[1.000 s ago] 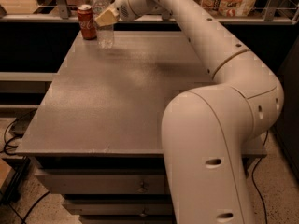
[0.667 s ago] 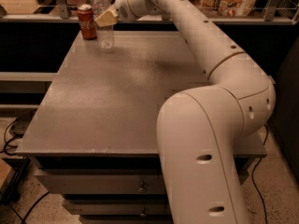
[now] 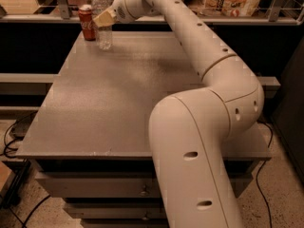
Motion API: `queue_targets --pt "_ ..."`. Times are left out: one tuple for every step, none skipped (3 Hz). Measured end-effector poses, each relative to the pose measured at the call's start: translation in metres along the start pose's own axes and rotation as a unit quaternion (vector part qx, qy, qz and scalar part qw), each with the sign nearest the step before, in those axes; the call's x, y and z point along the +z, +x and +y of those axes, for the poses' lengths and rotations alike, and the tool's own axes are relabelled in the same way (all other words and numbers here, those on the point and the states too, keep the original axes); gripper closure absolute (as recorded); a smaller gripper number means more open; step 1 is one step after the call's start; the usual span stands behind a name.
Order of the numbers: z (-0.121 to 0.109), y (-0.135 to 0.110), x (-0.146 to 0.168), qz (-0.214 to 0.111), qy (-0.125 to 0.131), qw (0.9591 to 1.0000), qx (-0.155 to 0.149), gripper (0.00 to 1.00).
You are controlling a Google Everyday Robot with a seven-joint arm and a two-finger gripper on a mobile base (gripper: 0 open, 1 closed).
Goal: Move water bottle near coke can
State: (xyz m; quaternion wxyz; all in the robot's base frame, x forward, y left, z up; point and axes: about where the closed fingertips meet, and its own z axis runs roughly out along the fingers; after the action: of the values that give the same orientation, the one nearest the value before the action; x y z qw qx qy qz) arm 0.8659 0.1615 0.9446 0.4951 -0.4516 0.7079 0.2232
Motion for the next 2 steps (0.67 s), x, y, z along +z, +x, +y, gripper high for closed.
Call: queue_targets --pt "0.0000 0.0033 0.0086 0.005 -0.005 0.9999 0.009 0.84" --pt "0.0027 0.0080 0.0143 0.012 -0.015 0.9997 0.016 0.61"
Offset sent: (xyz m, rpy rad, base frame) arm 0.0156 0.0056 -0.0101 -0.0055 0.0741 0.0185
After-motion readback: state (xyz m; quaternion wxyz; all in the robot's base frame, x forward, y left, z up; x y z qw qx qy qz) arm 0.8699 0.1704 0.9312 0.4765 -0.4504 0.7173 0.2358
